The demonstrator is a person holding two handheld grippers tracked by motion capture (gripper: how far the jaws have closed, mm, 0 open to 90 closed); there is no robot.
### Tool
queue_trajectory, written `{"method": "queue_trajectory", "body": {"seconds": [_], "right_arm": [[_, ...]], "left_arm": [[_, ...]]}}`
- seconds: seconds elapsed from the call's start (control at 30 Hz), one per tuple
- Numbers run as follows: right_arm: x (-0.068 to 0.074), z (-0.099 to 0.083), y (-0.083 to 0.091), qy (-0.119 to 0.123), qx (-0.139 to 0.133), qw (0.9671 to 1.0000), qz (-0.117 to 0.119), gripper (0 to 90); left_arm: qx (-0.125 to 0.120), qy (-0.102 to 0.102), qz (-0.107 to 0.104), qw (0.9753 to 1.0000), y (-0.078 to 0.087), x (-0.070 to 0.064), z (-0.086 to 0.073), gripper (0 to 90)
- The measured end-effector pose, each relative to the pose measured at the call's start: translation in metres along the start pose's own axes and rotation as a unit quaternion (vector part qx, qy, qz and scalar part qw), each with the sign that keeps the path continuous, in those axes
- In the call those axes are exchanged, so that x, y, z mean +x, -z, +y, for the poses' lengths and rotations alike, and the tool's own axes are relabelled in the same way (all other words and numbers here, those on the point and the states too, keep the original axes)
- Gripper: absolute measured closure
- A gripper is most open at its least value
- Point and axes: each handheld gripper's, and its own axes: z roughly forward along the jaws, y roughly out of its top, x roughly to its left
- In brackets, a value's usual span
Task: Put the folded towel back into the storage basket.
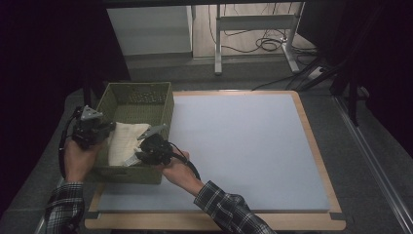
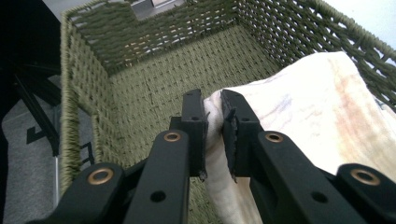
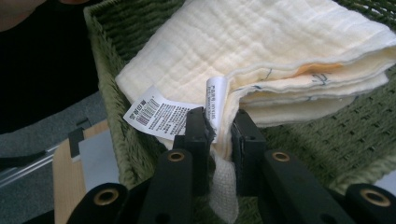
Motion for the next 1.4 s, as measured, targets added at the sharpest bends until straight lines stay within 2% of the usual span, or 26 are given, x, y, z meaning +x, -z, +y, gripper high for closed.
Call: {"method": "queue_trajectory", "body": {"seconds": [0.23, 0.53, 0.63, 0.73, 0.97, 1.17, 1.4], "right_arm": [[0.001, -0.006, 0.002, -0.006, 0.007, 0.9999, -0.008, 78.6], [0.008, -0.006, -0.002, -0.001, 0.017, 0.9998, -0.004, 74.0], [0.01, -0.005, -0.005, 0.012, 0.024, 0.9996, -0.001, 63.5], [0.011, -0.003, -0.004, 0.035, 0.02, 0.999, -0.017, 59.6], [0.0, 0.002, 0.007, 0.034, 0.007, 0.9991, -0.024, 55.1], [-0.004, 0.002, 0.015, 0.044, -0.003, 0.9988, -0.022, 47.5], [-0.006, 0.004, 0.024, 0.064, -0.009, 0.9977, -0.019, 37.3]], "left_arm": [[0.009, -0.003, -0.011, 0.9999, -0.01, -0.005, -0.004, 79.9], [0.036, -0.013, -0.006, 0.9992, -0.016, -0.006, -0.006, 78.1], [0.047, -0.013, 0.001, 0.9988, -0.02, -0.007, -0.007, 67.8], [0.044, -0.009, 0.006, 0.999, -0.02, -0.008, -0.007, 61.4], [0.031, 0.003, 0.005, 0.9995, -0.018, -0.006, -0.006, 50.9], [0.024, 0.019, -0.005, 0.9995, -0.019, -0.008, -0.004, 41.1], [0.021, 0.023, -0.023, 0.9993, -0.022, -0.017, 0.001, 33.2]]}}
